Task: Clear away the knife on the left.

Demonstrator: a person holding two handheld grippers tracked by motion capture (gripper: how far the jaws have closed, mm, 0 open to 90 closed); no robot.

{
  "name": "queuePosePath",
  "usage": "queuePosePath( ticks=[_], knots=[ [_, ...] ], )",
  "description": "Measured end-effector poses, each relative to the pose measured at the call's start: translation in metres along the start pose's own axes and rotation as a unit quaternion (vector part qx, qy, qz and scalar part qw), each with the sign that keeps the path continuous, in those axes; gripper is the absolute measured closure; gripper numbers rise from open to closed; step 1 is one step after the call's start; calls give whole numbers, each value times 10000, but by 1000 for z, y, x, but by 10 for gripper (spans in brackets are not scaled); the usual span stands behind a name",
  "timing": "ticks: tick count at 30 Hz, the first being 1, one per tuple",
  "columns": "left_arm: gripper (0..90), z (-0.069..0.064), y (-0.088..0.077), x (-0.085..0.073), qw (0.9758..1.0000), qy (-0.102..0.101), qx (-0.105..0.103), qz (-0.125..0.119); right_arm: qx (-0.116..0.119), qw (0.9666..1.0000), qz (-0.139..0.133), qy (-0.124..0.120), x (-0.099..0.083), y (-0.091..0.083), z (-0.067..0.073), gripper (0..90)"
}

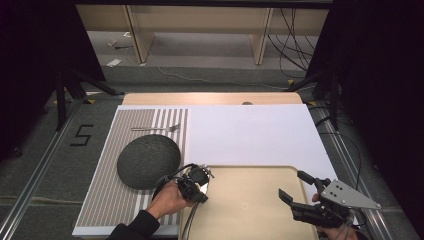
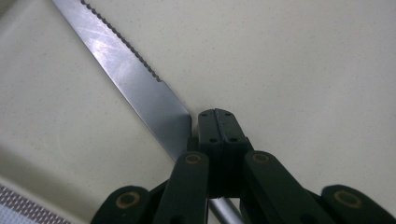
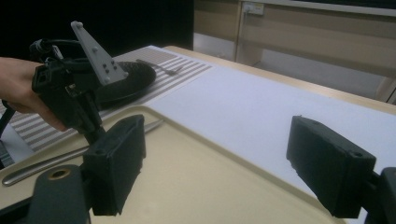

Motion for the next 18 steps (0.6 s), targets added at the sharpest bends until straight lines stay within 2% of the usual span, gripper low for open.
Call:
queuePosePath(
  ticks=[18],
  knots=[
    [896, 11, -7, -12, 9998, -178, 72, 34, 0, 10000, 3, 5, 0, 0, 0, 205]
  ],
)
Point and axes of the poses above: each handheld gripper's, and its own axes: y roughly forward along the jaws, x roughly out of its top, z roughly to its left, the point moved 5 cm from there along y, roughly forward along the jaws, and after that the axes turned 3 degrees about y, right-handed, at the moved point
